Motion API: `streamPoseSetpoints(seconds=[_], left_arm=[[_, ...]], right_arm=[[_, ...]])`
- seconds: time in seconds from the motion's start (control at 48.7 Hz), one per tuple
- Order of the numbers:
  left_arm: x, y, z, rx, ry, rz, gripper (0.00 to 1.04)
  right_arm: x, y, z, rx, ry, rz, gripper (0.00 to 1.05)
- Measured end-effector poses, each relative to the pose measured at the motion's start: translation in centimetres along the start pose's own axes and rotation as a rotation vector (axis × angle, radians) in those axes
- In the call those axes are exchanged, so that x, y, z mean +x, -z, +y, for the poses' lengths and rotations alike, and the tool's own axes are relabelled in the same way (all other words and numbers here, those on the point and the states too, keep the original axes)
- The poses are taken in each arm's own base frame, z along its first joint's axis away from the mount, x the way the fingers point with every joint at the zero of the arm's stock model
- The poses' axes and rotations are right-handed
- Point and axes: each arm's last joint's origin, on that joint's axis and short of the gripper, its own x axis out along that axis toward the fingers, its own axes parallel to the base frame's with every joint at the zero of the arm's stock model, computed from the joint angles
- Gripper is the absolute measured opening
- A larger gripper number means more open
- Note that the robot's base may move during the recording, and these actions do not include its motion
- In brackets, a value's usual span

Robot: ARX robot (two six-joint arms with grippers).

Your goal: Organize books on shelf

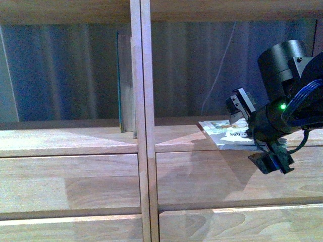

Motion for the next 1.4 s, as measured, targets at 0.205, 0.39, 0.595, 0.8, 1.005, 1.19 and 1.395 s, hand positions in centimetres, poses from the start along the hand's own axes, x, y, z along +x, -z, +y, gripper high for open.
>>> streamPoseSetpoints(seconds=[0.205,0.39,0.595,0.8,1.005,1.19,1.395], left_arm=[[0.0,0.0,0.0,0.000,0.000,0.000,0.97],[0.0,0.0,0.0,0.000,0.000,0.000,0.97],[0.0,0.0,0.0,0.000,0.000,0.000,0.97],[0.0,0.0,0.0,0.000,0.000,0.000,0.97],[0.0,0.0,0.0,0.000,0.000,0.000,0.97],[0.0,0.0,0.0,0.000,0.000,0.000,0.97],[0.0,0.0,0.0,0.000,0.000,0.000,0.97]], right_arm=[[-0.1,-0.4,0.5,-0.010,-0.001,0.000,0.55],[-0.1,-0.7,0.0,-0.013,0.012,0.010,0.17],[-0.5,-1.2,0.6,-0.026,-0.025,-0.001,0.07],[-1.0,-1.5,0.5,-0.048,-0.057,-0.005,0.07],[-2.9,-2.0,1.3,-0.093,-0.152,0.014,0.07],[-6.4,-3.1,2.4,-0.169,-0.305,0.062,0.07],[-12.1,-5.9,2.3,-0.263,-0.431,0.080,0.07]])
